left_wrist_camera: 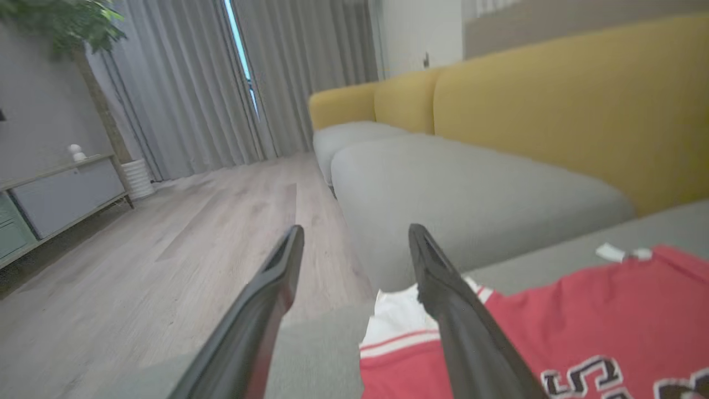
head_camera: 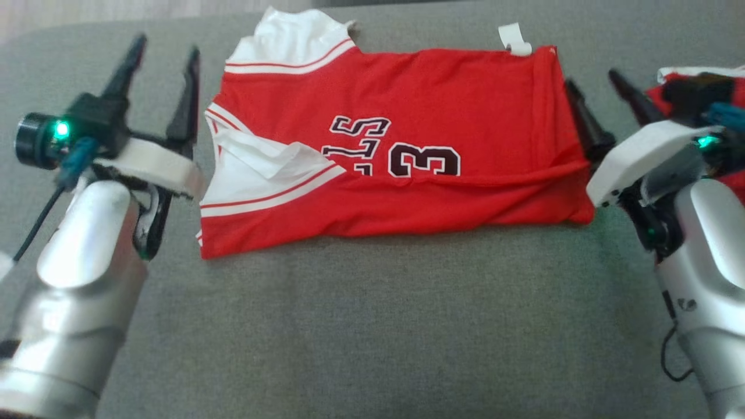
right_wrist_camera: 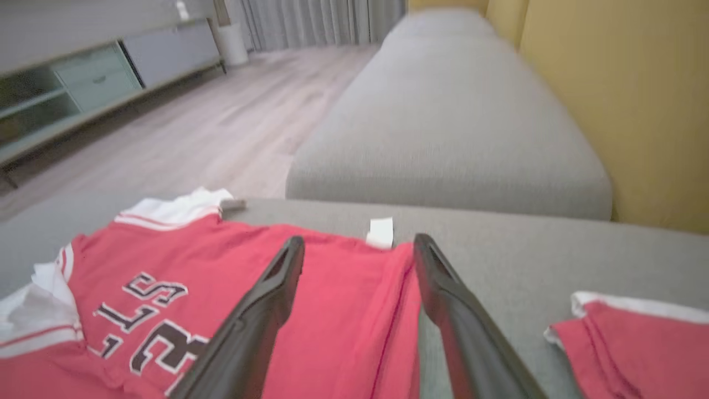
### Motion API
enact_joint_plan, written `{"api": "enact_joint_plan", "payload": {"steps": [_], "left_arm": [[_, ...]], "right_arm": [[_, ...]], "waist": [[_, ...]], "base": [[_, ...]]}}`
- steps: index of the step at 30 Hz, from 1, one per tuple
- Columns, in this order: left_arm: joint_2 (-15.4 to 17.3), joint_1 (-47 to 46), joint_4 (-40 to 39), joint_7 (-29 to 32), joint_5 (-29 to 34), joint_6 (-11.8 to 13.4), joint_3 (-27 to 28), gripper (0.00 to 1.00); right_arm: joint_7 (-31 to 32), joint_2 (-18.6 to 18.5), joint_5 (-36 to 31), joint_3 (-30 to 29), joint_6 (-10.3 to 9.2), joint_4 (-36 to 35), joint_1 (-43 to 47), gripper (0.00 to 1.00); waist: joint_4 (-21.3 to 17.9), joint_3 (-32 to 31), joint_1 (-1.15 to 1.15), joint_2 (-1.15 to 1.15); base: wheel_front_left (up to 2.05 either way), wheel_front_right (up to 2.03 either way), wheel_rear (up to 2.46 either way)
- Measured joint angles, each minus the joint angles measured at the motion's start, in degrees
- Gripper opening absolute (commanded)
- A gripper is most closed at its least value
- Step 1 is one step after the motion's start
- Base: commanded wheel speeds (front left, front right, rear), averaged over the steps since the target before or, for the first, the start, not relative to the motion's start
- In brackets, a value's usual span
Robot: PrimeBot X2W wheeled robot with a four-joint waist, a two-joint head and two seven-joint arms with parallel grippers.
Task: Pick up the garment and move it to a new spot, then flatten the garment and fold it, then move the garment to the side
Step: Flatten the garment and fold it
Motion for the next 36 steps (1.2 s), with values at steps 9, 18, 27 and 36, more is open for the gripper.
{"api": "enact_joint_plan", "payload": {"steps": [9,18,27,36], "left_arm": [[-5.9,22.6,-21.5,-0.3,0.6,4.8,14.6,1.0],[-12.9,36.1,-26.6,-0.3,6.3,3.7,20.9,1.0],[-14.9,38.7,-21.0,-0.3,10.6,1.9,22.6,1.0],[-14.9,33.0,-5.3,0.8,11.3,1.5,23.0,1.0]], "right_arm": [[-16.3,2.0,-4.4,-5.9,0.0,-5.0,10.2,1.0],[-21.1,10.3,-10.0,-10.5,0.01,-7.3,21.8,1.0],[-21.7,11.9,-12.0,-10.7,0.01,-8.4,24.3,1.0],[-21.8,12.1,-12.4,-9.3,0.01,-9.6,22.6,1.0]], "waist": [[1.4,-4.5,-0.01,0.0],[1.2,-8.5,-0.02,0.0],[-0.1,-7.8,0.0,0.0],[-2.0,-5.9,0.01,0.0]], "base": [[0.0,0.0,0.0],[0.0,0.0,0.0],[0.0,0.0,0.0],[0.0,0.0,0.0]]}}
